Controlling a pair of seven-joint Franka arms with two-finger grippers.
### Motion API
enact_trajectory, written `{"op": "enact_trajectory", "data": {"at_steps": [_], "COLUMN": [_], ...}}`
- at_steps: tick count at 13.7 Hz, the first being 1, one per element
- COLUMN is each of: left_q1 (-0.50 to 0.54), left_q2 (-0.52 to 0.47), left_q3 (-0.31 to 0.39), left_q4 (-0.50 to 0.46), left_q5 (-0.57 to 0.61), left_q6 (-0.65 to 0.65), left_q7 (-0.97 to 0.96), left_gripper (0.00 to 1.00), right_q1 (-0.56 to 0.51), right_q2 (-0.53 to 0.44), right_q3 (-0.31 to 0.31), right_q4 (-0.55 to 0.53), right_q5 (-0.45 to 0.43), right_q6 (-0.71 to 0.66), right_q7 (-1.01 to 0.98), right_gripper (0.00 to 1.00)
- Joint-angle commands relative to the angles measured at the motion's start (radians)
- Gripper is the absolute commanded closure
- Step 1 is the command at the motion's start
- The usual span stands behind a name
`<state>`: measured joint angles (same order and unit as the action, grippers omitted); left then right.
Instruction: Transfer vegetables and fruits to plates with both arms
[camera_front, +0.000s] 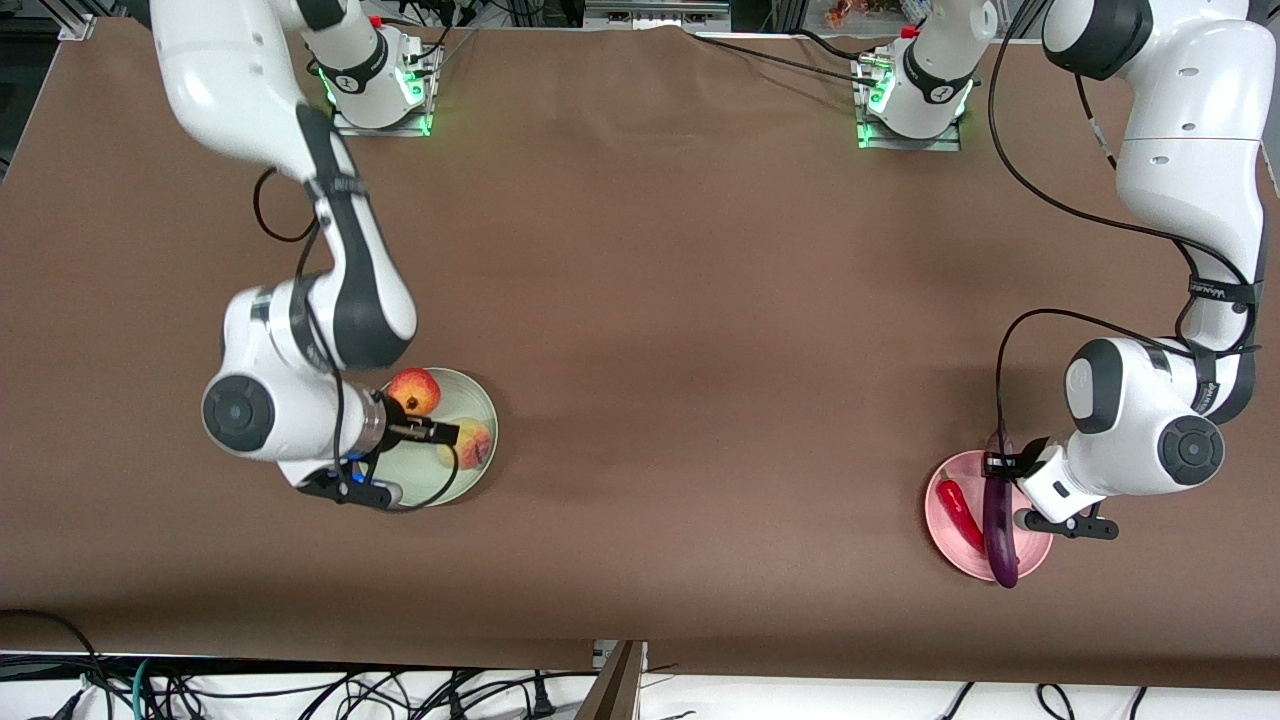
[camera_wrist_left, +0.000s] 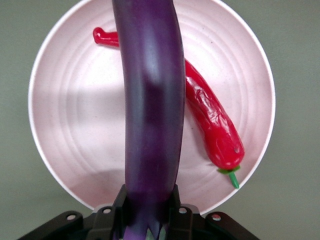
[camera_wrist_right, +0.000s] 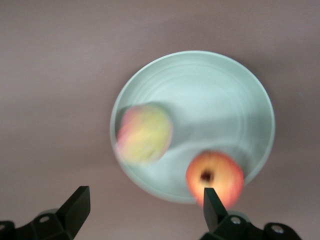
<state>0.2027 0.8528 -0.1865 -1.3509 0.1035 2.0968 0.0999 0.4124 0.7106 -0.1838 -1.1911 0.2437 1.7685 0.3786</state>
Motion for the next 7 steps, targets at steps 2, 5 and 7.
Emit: {"op": "enact_trajectory", "data": {"at_steps": [2,5,7], "left_q1": [0.003,-0.014,-0.016], "left_q2": [-0.011,-0.018,-0.021], "left_q3": [-0.001,0.002,0.004], "left_q4": [0.001,0.056,0.1], "left_q5": [-0.019,-0.018,-0.013], "left_q6": [0.0,-0.006,-0.006], "left_q7": [0.006,-0.002,0.001], "left_gripper": [0.0,0.0,0.0], "right_q1": [0.025,0.025,0.025], "right_q2": [-0.343,-0.609,-0.661], "right_q3": [0.0,-0.009,-0.009], "right_q4": [-0.226,-0.457,-0.473], "right_q5": [-0.055,-0.125,-0.187], "right_q6": [-0.113,-0.113,-0.127], "right_q7": [0.019,-0.073,-0.124], "right_gripper": [0.0,0.0,0.0]}}
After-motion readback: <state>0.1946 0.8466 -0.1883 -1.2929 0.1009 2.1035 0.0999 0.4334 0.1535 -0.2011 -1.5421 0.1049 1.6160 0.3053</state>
